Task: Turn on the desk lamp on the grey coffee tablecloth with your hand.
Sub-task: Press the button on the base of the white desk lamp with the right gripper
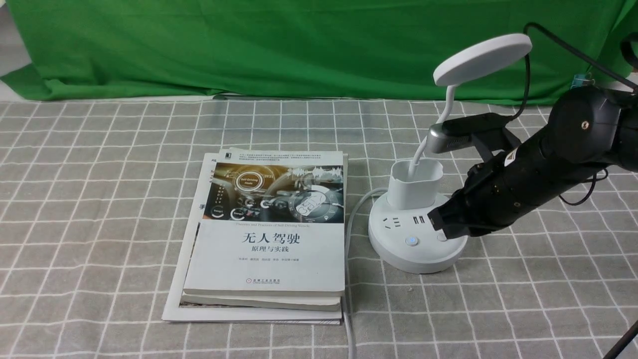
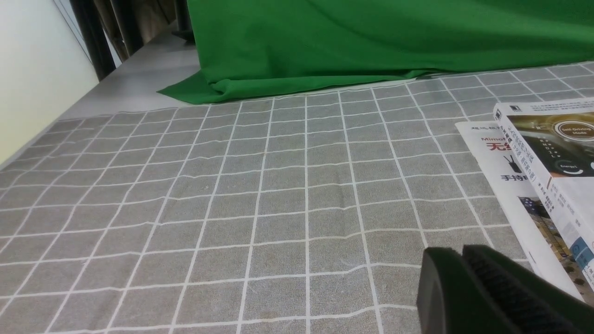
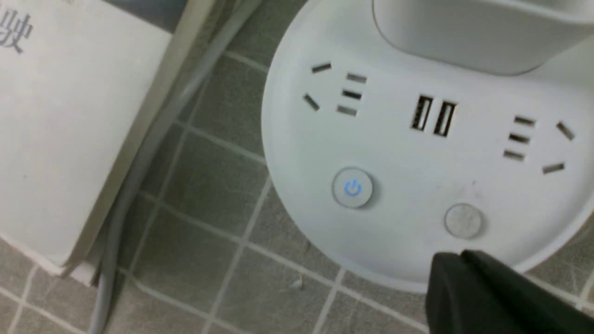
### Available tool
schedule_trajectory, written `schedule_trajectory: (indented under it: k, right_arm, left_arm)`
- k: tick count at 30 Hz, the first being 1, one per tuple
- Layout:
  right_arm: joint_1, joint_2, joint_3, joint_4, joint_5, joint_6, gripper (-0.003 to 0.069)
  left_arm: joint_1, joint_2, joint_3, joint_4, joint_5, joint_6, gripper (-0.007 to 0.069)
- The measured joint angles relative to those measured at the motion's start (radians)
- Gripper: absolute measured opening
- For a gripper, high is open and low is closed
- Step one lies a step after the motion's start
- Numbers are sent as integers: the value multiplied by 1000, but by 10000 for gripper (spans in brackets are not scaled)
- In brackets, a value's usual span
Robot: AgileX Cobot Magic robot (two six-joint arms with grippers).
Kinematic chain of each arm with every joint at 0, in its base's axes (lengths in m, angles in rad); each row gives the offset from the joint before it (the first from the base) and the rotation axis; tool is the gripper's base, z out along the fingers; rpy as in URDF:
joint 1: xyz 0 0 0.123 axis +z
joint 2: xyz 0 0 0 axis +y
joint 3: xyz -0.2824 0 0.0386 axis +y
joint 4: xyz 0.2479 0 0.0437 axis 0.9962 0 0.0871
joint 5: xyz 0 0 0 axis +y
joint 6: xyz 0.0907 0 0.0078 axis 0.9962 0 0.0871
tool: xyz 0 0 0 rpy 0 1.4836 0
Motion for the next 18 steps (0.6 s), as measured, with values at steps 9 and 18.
schedule_trajectory:
  k: [9, 18]
  right_arm:
    - [0, 69, -2, -5, -41, 0, 31]
    - [2, 103, -10, -4, -44, 0, 31]
  left_arm:
    - [0, 0, 0, 0, 0, 0, 19]
    - [0, 0, 0, 0, 0, 0, 19]
